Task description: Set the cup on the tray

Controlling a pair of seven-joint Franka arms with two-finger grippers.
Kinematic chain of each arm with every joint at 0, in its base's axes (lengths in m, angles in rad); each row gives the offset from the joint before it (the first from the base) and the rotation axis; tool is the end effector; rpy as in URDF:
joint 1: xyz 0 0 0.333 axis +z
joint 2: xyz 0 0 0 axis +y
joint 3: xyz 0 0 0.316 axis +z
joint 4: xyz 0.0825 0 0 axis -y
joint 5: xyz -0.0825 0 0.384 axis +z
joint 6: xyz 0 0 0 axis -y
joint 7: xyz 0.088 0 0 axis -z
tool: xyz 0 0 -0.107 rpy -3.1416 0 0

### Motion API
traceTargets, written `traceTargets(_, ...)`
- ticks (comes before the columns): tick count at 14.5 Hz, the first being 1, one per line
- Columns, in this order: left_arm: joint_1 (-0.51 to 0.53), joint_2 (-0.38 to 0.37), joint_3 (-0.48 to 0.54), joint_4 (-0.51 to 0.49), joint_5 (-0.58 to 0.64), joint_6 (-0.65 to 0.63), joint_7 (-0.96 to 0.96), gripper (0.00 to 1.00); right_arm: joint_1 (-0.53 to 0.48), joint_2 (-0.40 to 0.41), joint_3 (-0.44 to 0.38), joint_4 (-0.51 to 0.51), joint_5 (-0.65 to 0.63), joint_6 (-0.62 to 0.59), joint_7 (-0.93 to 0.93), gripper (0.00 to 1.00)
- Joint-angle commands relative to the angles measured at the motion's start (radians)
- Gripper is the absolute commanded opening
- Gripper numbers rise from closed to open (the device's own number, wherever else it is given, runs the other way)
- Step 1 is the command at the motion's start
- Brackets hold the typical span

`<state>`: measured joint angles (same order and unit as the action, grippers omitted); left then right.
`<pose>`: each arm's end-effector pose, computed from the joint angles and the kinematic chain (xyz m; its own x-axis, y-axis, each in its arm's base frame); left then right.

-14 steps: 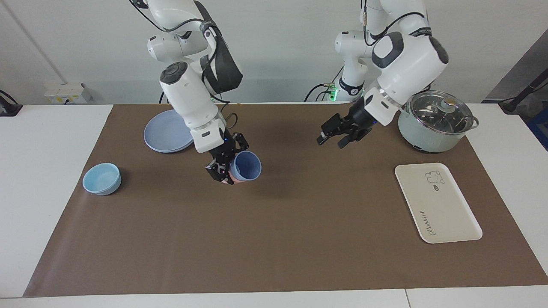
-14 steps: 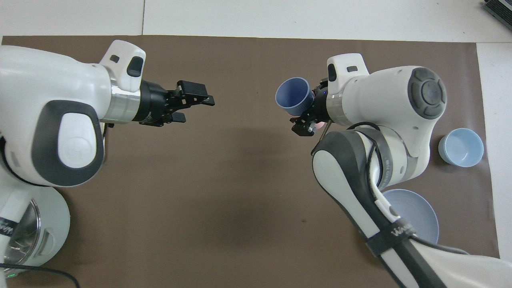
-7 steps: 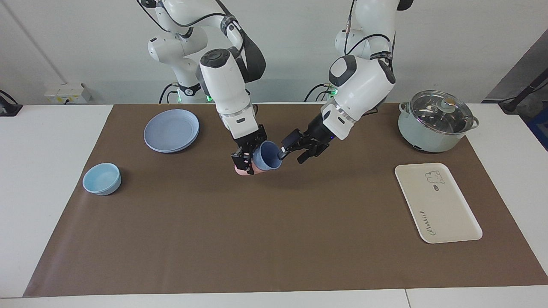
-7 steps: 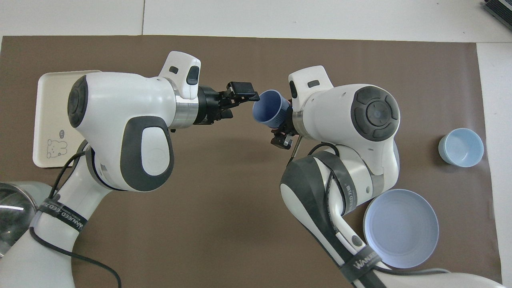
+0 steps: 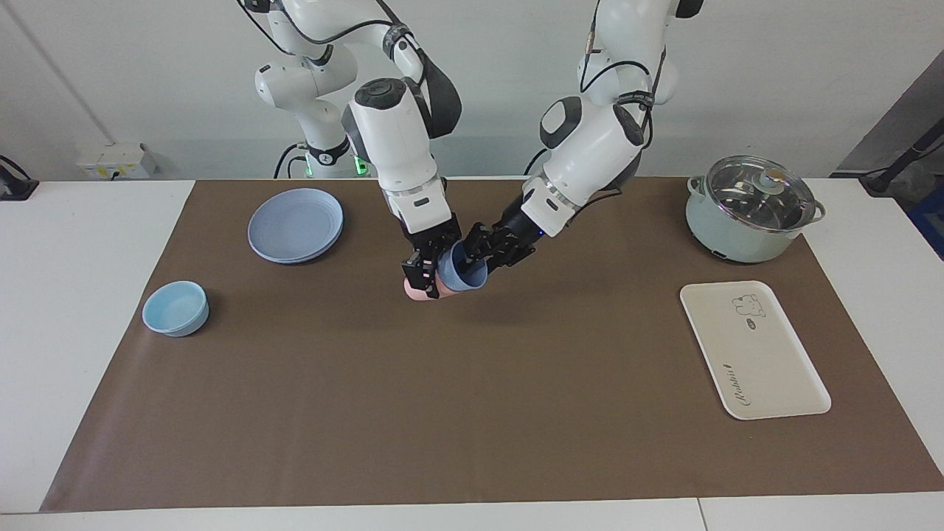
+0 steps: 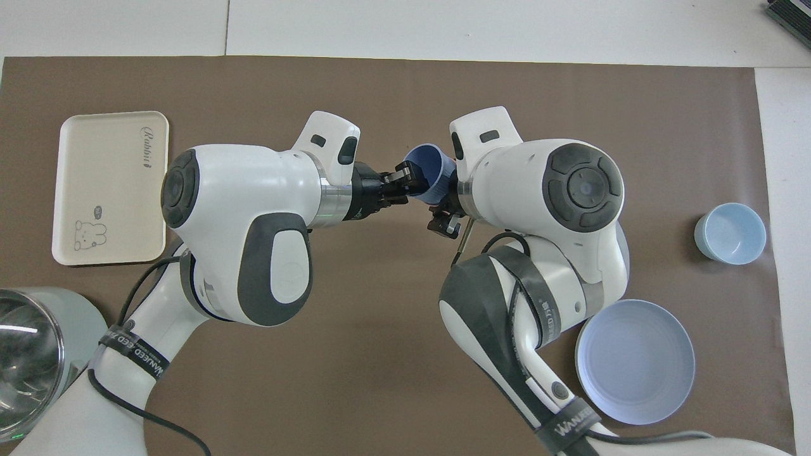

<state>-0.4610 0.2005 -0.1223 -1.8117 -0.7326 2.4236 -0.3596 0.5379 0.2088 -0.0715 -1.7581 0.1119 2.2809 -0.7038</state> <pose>0.5437 -0.3560 0.4758 0.9707 0.2394 -0.0188 0.1922 -0.7276 0.6585 0.5771 0.2970 0.4788 0.4038 0.8673 0.2909 0.8812 -0.4543 0.1311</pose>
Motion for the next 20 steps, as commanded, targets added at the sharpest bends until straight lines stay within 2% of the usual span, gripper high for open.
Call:
traceTargets(1, -0.008, -0.016, 0.016, -0.017, -0.008, 0.020, 0.008, 0.21, -0.001, -0.017, 0.001, -0.004, -0.031, -0.011, 0.026, 0.00)
traceTargets(2, -0.005, -0.015, 0.016, -0.014, -0.005, 0.020, 0.008, 0.20, -0.001, -0.017, -0.001, -0.004, -0.031, -0.009, 0.026, 0.00)
traceTargets(3, -0.002, -0.015, 0.018, -0.012, -0.004, 0.020, 0.007, 0.15, -0.001, -0.017, 0.001, -0.004, -0.031, -0.008, 0.026, 0.00)
traceTargets(4, -0.001, -0.015, 0.018, -0.011, 0.001, 0.017, 0.007, 0.01, -0.001, -0.017, 0.001, -0.006, -0.031, -0.006, 0.026, 0.00)
traceTargets(5, -0.001, -0.015, 0.016, -0.011, 0.007, 0.015, 0.007, 0.00, -0.001, -0.017, 0.001, -0.006, -0.031, -0.005, 0.026, 0.00)
traceTargets(11, 0.002, -0.013, 0.018, 0.011, 0.018, -0.020, 0.007, 0.00, -0.003, -0.017, 0.001, -0.006, -0.031, -0.001, 0.026, 0.00)
traceTargets(12, 0.005, -0.012, 0.021, 0.026, 0.050, -0.038, 0.008, 0.00, -0.003, -0.017, 0.001, -0.006, -0.031, -0.001, 0.024, 0.00)
traceTargets(18, 0.116, 0.051, 0.026, 0.239, 0.104, -0.299, -0.002, 0.00, -0.007, -0.017, -0.001, -0.006, -0.031, 0.002, 0.024, 0.00)
traceTargets(20, 0.166, 0.053, 0.027, 0.271, 0.183, -0.340, 0.002, 0.00, -0.015, -0.020, -0.004, -0.006, -0.031, 0.002, 0.014, 0.00)
